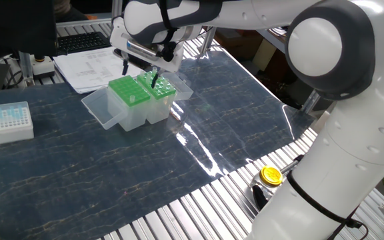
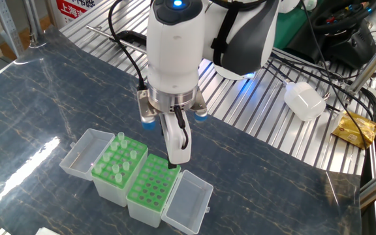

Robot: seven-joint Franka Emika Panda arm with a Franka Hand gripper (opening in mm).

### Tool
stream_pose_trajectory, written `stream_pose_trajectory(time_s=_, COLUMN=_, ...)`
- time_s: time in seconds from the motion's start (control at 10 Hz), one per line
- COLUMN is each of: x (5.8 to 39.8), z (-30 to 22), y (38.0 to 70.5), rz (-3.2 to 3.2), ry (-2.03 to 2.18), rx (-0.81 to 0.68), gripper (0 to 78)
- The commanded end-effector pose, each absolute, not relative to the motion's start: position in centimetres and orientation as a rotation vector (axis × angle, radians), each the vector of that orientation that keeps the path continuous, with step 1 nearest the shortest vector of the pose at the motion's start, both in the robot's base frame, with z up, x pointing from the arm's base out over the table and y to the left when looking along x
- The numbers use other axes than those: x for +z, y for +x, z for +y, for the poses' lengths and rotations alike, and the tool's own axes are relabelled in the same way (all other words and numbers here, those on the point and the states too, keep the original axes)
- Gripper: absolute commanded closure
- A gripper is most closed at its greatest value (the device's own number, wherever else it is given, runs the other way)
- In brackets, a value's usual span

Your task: Transfer all large pipette tips from one holder to another

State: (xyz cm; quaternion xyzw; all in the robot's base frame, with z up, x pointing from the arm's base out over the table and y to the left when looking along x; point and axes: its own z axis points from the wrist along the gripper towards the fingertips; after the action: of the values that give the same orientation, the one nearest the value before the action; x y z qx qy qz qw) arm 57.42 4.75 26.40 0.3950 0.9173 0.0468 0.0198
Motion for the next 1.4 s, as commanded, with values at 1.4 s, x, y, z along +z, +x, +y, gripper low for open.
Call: stream_pose_trajectory(time_s=1.4, x=24.0, z=0.1, y=59.8, rz=2.872, ry=1.057, rx=0.128, gripper=0.1)
